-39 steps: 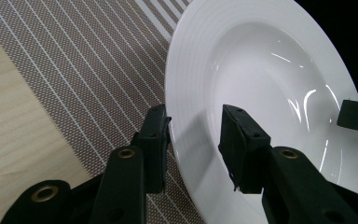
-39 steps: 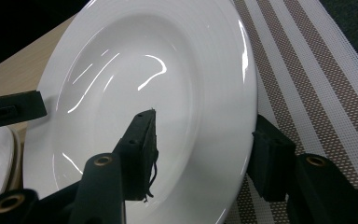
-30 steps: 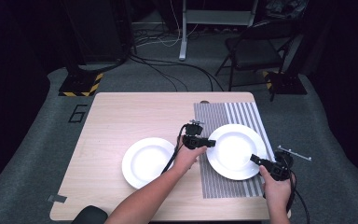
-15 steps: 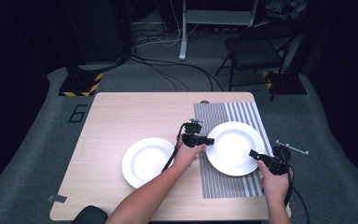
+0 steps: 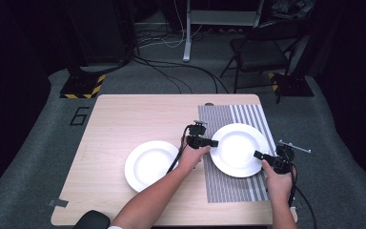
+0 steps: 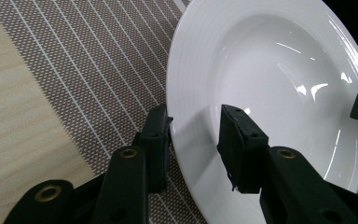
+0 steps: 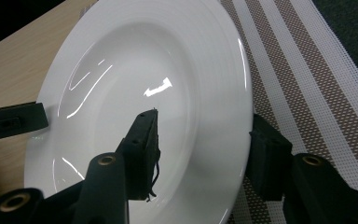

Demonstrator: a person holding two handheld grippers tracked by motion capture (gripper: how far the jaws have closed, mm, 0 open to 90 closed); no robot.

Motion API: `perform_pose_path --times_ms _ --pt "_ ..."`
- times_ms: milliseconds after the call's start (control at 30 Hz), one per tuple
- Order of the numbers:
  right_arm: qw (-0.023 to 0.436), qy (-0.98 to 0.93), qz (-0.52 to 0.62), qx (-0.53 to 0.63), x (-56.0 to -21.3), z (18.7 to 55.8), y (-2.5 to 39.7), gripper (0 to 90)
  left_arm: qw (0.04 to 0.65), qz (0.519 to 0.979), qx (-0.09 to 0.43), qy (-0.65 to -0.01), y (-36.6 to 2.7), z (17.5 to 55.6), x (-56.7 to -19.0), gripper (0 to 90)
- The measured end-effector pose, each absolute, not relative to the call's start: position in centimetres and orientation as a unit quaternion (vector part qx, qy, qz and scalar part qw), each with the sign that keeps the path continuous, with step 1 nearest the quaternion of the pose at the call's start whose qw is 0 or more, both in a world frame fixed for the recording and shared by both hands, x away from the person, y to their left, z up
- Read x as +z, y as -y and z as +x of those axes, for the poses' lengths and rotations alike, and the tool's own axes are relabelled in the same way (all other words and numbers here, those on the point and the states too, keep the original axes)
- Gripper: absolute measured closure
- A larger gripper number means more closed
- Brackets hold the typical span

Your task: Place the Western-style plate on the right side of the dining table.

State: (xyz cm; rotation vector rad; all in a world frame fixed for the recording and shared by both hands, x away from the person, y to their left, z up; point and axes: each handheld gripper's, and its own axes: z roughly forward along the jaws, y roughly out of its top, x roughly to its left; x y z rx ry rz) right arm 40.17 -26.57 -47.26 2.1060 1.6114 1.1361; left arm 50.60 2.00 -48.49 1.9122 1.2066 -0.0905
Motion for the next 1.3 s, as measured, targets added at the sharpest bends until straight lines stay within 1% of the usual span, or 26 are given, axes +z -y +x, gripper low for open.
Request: perform_pose_path --times_ms 233,500,667,800,1033,1300 --pt "0.12 -0.552 0.733 0.38 -48.0 40.6 27.0 50.0 0.427 0.766 -0.036 -0.48 -1.5 51.0 -48.5 63.8" --pt "0.122 -0.551 0.734 0.378 -48.5 40.9 27.2 50.5 0.423 0.769 -0.028 -0.477 -1.1 51.4 -48.6 63.9" --pt "0.122 -0.553 0.736 0.371 -48.6 41.2 27.2 50.7 0.411 0.776 -0.02 -0.478 -0.8 51.5 -49.0 63.8" --pt "0.135 -0.556 0.736 0.362 -48.7 41.4 27.0 51.1 0.397 0.788 -0.006 -0.47 -0.5 51.5 -49.3 63.7" --pt "0.161 -0.572 0.732 0.334 -49.1 41.6 26.7 51.8 0.398 0.788 0.005 -0.469 -0.1 51.4 -49.2 63.3" --pt "0.167 -0.582 0.728 0.322 -49.4 41.6 26.6 52.6 0.388 0.797 0.021 -0.462 0.4 51.4 -49.0 62.2"
